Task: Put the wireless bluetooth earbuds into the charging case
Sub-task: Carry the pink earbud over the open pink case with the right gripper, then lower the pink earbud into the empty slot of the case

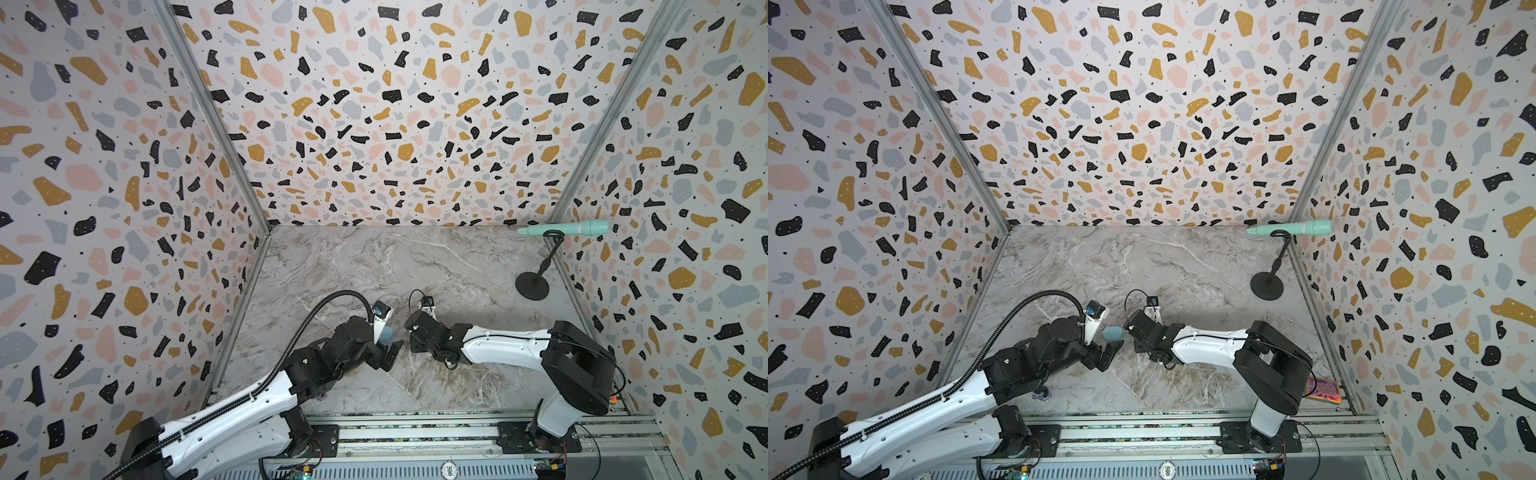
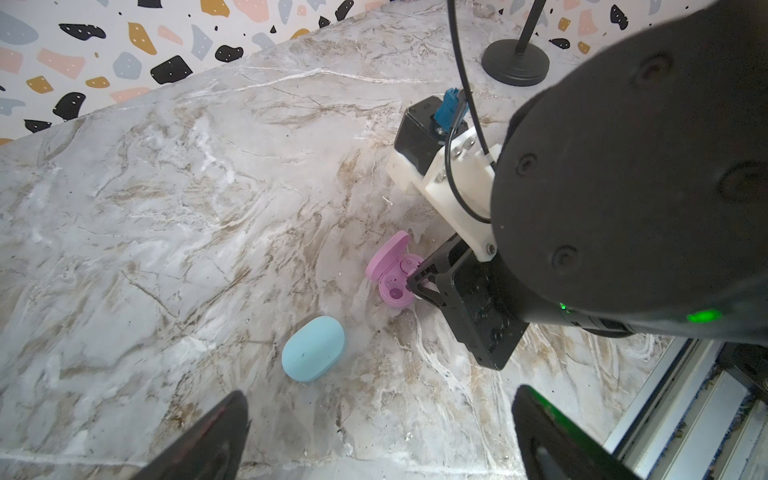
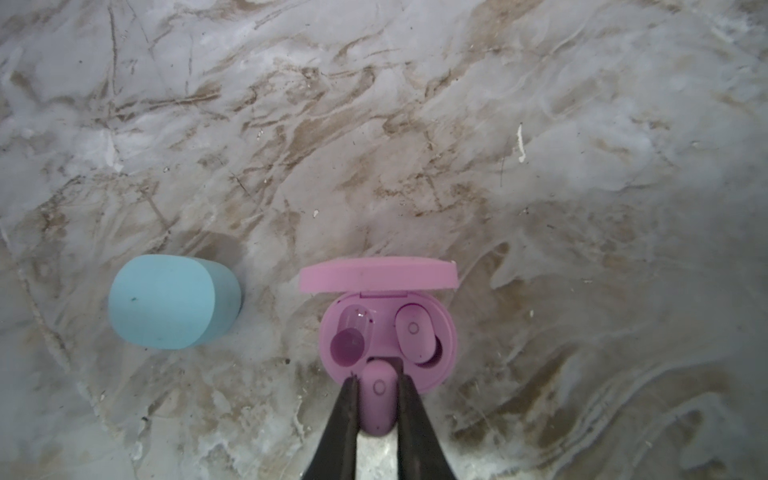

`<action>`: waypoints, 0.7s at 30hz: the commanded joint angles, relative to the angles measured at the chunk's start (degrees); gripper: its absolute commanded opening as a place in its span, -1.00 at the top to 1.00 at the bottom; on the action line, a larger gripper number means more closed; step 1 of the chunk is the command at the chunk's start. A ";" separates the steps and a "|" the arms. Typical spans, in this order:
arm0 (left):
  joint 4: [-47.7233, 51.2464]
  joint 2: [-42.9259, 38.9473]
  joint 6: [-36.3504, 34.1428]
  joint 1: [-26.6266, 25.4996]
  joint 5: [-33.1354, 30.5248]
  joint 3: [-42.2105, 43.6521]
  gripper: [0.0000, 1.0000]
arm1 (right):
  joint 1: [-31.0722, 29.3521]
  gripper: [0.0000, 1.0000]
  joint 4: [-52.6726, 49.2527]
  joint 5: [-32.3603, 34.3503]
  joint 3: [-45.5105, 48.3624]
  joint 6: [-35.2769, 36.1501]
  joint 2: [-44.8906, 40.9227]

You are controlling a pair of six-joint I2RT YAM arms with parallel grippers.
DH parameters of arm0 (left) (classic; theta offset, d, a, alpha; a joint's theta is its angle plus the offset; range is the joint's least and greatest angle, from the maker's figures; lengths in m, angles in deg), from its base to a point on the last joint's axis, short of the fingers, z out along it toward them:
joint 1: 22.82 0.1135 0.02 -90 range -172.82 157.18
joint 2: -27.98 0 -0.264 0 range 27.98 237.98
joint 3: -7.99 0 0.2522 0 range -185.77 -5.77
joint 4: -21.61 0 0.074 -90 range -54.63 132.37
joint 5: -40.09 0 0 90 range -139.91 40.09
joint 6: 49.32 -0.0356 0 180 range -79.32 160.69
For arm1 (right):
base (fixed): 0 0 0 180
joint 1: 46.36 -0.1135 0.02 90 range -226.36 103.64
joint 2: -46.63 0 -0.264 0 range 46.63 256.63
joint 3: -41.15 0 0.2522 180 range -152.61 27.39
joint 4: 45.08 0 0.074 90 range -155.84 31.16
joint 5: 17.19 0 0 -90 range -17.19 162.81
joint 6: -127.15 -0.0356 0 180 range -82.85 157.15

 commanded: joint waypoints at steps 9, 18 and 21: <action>-1.58 -0.39 0.21 0.28 -0.07 0.36 -1.00 | 0.52 0.79 0.61 -0.07 -3.23 0.58 1.30; -1.55 -0.40 0.17 0.34 -0.17 0.38 -0.99 | 0.96 0.79 0.62 -0.37 -4.44 0.85 2.75; -1.55 -0.39 0.25 0.26 -0.17 0.41 -1.00 | 1.11 0.79 0.78 -0.37 -4.47 0.87 3.01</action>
